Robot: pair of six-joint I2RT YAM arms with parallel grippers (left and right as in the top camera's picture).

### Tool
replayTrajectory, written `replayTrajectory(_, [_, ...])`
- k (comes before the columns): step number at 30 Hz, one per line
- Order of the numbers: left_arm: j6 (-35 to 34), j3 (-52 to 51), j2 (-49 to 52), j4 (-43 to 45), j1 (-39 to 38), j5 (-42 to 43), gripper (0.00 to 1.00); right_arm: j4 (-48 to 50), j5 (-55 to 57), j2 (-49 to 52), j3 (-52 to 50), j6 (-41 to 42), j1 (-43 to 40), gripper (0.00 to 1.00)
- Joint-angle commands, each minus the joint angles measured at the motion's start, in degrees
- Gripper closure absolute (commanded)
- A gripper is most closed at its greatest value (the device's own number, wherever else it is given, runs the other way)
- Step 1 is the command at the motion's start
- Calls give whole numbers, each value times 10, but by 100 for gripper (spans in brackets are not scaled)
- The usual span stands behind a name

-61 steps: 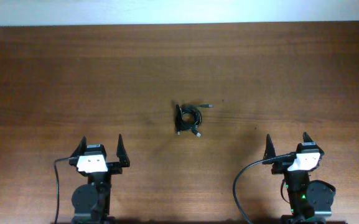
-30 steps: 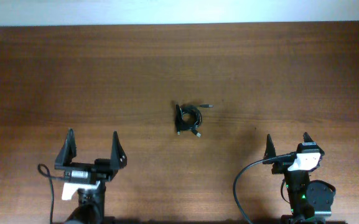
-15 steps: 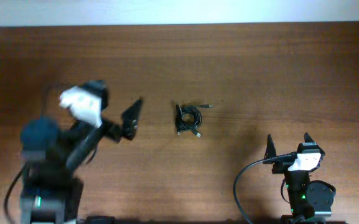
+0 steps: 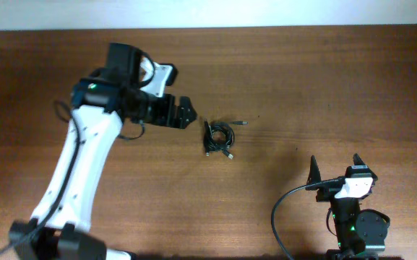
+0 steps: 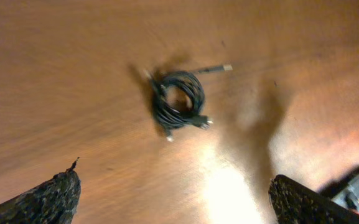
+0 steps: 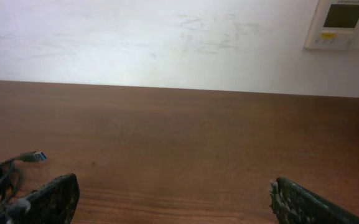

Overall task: Untangle cables
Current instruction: 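Move the left gripper forward over the coiled black cable bundle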

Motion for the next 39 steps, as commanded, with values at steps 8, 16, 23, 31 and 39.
replayTrajectory(8, [-139, 7, 175, 4, -76, -11, 14, -2, 2, -4, -3, 2, -2, 2])
replayTrajectory(16, [-262, 7, 242, 76, -129, -116, 46, -2, 2, -4, -3, 2, -2, 2])
replayTrajectory(23, [-278, 6, 276, 97, -143, -116, 55, -2, 2, -4, -3, 2, -2, 2])
replayTrajectory(31, [-278, 5, 306, 99, -143, -115, 69, -2, 2, -4, -3, 2, -2, 2])
replayTrajectory(39, [-251, 36, 306, 59, -143, -111, 100, -2, 2, -4, -3, 2, -2, 2])
